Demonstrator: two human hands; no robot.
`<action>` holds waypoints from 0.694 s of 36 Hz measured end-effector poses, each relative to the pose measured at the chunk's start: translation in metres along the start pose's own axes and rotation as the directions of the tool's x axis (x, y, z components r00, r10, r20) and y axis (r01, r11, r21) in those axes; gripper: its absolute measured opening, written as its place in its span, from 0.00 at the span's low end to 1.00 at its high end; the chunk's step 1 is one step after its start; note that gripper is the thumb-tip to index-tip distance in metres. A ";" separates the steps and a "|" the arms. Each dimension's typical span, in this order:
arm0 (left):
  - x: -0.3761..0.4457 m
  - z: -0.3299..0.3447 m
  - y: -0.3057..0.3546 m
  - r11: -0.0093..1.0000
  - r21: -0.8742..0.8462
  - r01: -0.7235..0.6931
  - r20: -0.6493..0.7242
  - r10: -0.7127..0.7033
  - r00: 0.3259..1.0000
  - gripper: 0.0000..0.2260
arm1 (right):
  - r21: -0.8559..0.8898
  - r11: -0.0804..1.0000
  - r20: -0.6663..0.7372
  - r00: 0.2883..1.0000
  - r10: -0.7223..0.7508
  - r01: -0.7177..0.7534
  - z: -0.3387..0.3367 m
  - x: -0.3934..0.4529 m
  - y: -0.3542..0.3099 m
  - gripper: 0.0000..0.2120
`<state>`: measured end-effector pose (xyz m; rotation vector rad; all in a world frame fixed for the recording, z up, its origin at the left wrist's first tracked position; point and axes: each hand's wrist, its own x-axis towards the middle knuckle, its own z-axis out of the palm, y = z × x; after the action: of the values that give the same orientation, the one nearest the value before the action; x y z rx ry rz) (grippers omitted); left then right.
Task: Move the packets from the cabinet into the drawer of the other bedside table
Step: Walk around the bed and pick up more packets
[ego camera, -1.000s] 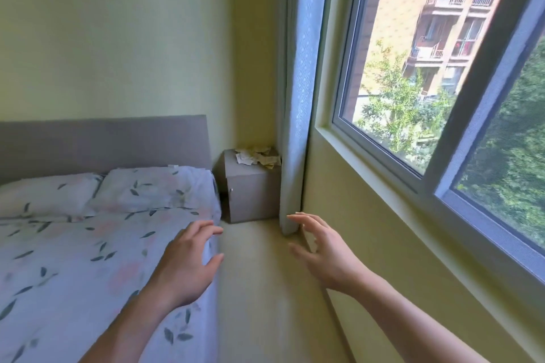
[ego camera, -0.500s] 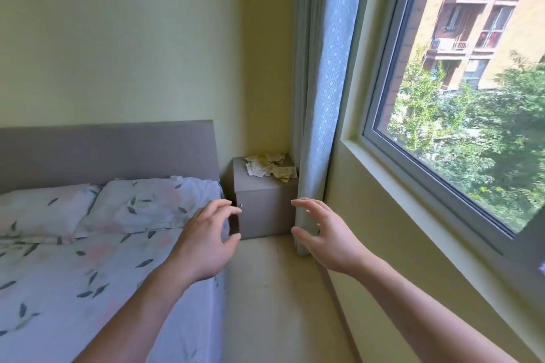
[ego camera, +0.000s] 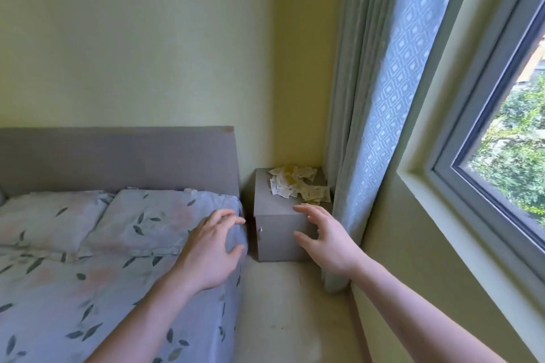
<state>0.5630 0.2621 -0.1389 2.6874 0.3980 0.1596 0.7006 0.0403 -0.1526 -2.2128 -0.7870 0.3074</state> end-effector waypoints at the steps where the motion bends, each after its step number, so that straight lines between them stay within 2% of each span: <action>1: 0.014 0.002 -0.003 1.000 0.002 0.004 0.002 -0.004 1.000 0.19 | -0.006 1.000 0.007 1.000 -0.001 0.001 -0.001 0.014 0.004 0.25; 14: 0.217 0.049 -0.058 1.000 -0.022 -0.020 0.097 0.022 0.995 0.21 | -0.027 0.995 0.037 0.994 0.101 -0.100 0.004 0.203 0.075 0.26; 25: 0.385 0.097 -0.093 0.996 -0.039 -0.081 0.246 0.088 0.965 0.23 | -0.031 0.950 0.041 0.949 0.313 -0.312 0.005 0.315 0.147 0.26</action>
<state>0.9225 0.4217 -0.2461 2.6538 0.2024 -0.1440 1.0095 0.1618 -0.2551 -2.3599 -0.4617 0.5068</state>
